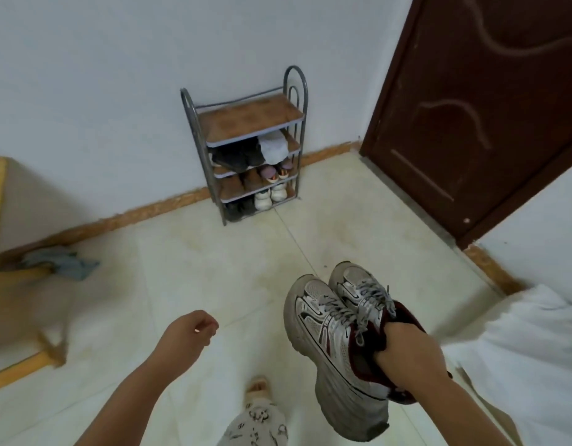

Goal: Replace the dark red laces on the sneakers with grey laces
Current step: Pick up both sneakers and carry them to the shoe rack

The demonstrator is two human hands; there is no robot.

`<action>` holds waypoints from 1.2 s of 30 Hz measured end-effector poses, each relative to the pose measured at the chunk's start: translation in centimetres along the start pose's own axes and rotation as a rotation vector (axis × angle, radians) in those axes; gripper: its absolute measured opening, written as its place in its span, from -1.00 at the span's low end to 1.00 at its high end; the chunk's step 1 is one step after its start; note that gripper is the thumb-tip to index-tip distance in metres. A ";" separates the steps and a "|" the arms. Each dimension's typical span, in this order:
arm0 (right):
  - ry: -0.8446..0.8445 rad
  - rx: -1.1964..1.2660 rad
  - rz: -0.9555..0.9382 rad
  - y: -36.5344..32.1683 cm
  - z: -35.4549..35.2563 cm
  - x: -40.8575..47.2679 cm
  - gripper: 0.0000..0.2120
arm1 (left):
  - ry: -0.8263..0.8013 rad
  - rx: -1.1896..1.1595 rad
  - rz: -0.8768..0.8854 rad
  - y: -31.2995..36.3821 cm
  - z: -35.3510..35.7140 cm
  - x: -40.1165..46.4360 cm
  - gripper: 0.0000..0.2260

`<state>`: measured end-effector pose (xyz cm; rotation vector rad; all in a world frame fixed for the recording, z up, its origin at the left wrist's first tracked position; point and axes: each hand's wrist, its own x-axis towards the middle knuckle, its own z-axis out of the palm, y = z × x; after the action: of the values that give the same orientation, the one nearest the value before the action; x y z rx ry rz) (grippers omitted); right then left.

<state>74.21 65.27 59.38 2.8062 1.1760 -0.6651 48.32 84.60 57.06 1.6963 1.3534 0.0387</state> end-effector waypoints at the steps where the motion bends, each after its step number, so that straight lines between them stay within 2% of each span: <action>1: 0.002 -0.008 0.005 -0.7 -0.5 1.3 -0.74 | 0.001 0.001 0.000 0.6 -0.9 1.5 -0.85; 7: -0.004 0.014 0.072 -2.9 -3.9 8.7 -0.78 | -0.012 0.003 0.026 5.1 -4.5 10.2 -0.86; 13: -0.031 0.000 0.098 -2.8 -7.2 17.3 -0.82 | -0.044 -0.017 0.006 10.3 -4.4 18.0 -0.83; 24: -0.057 -0.060 -0.040 -1.9 -15.0 37.4 -0.80 | 0.071 -0.081 -0.117 19.1 -3.3 29.6 -0.84; 27: -0.055 -0.081 -0.090 -3.4 -16.9 41.7 -0.76 | 0.087 -0.100 -0.158 20.2 -3.8 31.9 -0.83; 33: -0.118 -0.059 -0.145 -7.8 -19.2 49.6 -0.84 | 0.139 -0.143 -0.250 20.8 -6.5 37.9 -0.84; 36: -0.141 -0.060 -0.152 -10.7 -20.0 53.2 -0.82 | 0.157 -0.150 -0.255 21.3 -8.5 42.0 -0.85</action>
<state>107.50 112.54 57.95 2.5919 1.3675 -0.8086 76.11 123.46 55.25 1.4098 1.6334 0.1256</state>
